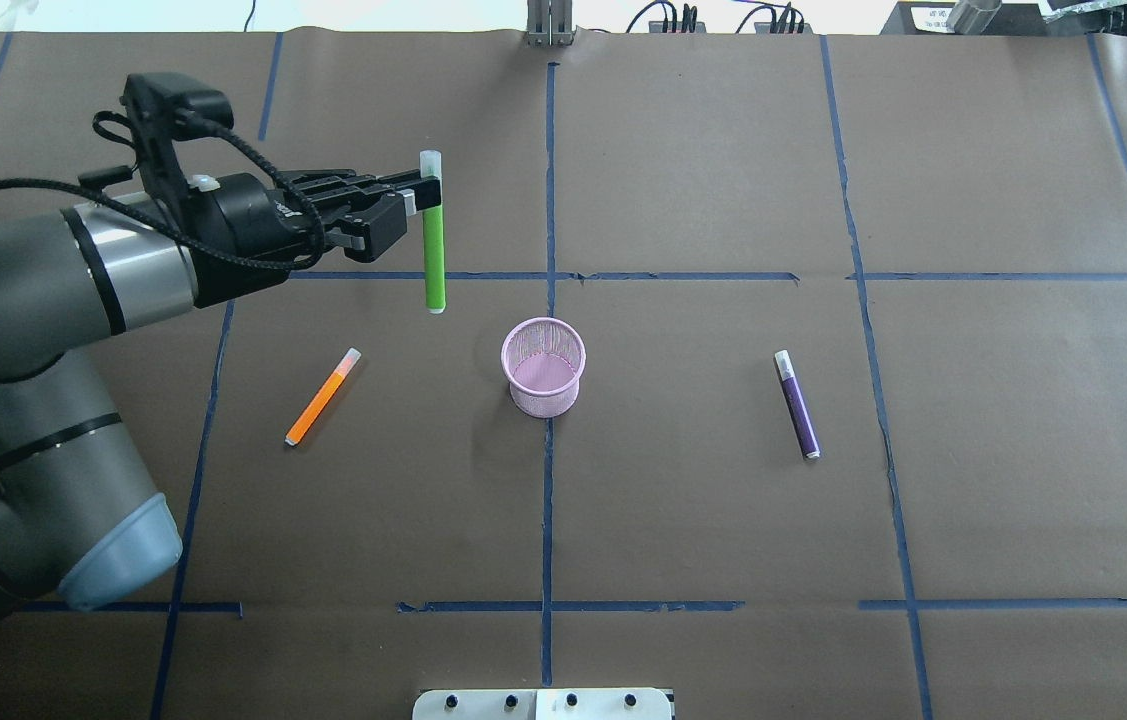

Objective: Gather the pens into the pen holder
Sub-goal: 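Lift the green marker upright with the left gripper, then carry the green marker over the pink cup and release it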

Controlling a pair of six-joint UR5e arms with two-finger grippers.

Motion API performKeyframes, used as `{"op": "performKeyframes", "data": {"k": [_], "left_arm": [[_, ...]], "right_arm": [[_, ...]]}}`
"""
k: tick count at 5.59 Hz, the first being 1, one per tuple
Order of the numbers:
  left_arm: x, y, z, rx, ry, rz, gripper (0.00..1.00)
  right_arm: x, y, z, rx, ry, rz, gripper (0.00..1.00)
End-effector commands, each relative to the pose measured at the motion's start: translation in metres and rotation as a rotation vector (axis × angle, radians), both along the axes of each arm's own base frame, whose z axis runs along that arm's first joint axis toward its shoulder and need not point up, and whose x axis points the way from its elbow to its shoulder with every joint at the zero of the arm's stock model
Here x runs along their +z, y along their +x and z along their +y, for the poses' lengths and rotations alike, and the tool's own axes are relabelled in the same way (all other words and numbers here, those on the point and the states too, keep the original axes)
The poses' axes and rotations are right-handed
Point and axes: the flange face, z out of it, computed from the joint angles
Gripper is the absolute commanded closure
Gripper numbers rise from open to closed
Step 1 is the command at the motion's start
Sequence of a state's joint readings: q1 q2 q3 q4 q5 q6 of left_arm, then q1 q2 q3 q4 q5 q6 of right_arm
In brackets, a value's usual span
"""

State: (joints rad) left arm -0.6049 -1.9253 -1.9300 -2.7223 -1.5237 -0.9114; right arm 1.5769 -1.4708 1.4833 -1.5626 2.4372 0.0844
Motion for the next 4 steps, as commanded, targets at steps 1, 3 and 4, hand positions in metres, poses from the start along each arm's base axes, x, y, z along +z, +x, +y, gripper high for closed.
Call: {"op": "performKeyframes", "data": {"k": [1, 3, 4], "left_arm": [[0.014, 0.038, 0.035, -0.117, 0.015, 0.001, 1.00], [0.023, 0.115, 0.071, -0.199, -0.024, 0.030, 1.00], [0.023, 0.148, 0.057, -0.244, -0.022, 0.035, 1.00]], "right_arm": [[-0.004, 0.000, 0.000, 0.000, 0.008, 0.001, 0.00], [-0.004, 0.000, 0.000, 0.000, 0.008, 0.006, 0.00], [-0.003, 0.000, 0.000, 0.000, 0.007, 0.007, 0.00]]}}
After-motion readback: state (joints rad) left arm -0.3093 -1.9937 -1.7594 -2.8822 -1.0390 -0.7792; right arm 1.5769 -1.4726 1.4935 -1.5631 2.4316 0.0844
